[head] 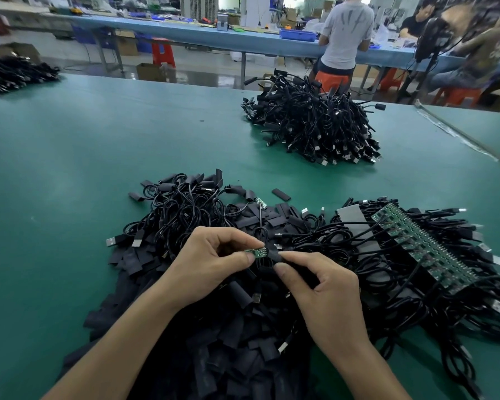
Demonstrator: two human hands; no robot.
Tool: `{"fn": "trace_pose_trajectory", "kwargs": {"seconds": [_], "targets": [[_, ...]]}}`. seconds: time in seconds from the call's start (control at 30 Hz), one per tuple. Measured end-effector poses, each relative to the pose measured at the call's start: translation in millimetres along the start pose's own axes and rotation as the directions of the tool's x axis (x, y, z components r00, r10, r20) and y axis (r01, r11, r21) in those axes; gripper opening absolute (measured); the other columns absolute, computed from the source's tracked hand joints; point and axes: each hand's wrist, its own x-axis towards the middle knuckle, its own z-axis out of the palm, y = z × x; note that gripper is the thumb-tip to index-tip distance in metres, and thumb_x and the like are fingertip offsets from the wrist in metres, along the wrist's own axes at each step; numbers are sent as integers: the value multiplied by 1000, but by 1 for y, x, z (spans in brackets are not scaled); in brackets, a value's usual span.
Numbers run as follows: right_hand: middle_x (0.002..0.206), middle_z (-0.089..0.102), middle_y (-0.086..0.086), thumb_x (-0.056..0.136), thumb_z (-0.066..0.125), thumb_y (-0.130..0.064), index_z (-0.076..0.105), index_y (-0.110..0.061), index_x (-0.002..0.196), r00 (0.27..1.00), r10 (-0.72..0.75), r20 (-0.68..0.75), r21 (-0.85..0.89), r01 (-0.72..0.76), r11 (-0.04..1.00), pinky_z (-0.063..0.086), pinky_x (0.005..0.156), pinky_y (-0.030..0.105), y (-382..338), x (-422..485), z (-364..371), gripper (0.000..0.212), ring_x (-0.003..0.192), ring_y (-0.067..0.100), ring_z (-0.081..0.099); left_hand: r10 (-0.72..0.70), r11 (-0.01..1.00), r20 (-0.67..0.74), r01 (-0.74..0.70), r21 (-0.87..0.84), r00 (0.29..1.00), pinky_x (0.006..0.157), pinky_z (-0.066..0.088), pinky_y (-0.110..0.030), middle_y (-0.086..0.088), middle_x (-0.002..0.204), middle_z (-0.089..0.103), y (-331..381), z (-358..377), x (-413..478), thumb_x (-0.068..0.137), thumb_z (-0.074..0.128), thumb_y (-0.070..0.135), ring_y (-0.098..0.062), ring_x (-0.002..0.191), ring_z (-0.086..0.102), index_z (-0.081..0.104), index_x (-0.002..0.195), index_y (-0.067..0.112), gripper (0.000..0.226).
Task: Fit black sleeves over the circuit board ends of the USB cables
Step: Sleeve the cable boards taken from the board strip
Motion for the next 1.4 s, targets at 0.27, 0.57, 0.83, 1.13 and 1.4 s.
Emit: {"fn": "trace_pose_trajectory", "kwargs": {"seconds": [0.27,0.57,0.83,1.13,1.4], "targets": [[94,71,-19,77,76,-36,77,-30,100,1000,19,25,22,-19,1000,49,83,15,-2,1,-2,24,95,2,66,4,999,33,-6,52,999,69,52,-18,-6,80,76,5,1,-2,84,71,-8,-9,73,67,79,88,14,24],[88,72,-14,74,82,-17,79,-25,95,998,26,49,59,-28,998,54,76,21,-1,3,-5,23,86,4,69,-21,994,68,13,108,997,66,50,-15,0,75,76,8,-1,-3,83,73,-6,-6,69,67,81,84,20,27],[92,70,-20,75,84,-24,78,-31,100,987,41,155,25,-46,999,54,80,25,-2,4,-11,27,93,4,67,-48,992,80,39,120,996,66,50,-22,-9,77,75,7,-3,-2,82,75,5,-13,69,65,81,84,19,16],[87,72,-16,77,81,-16,79,-28,94,993,37,110,71,-45,997,54,77,23,-3,4,-10,21,87,4,69,-29,1000,119,27,15,993,69,53,-18,-6,78,75,5,-4,-2,79,78,-1,-11,72,69,75,85,10,13],[92,70,-18,81,79,-21,77,-26,103,985,14,175,17,-17,1000,52,79,18,-3,6,-15,23,92,2,67,-47,995,182,30,95,982,61,48,-15,-3,75,74,7,-9,0,80,78,18,-5,64,66,78,87,16,8]]}}
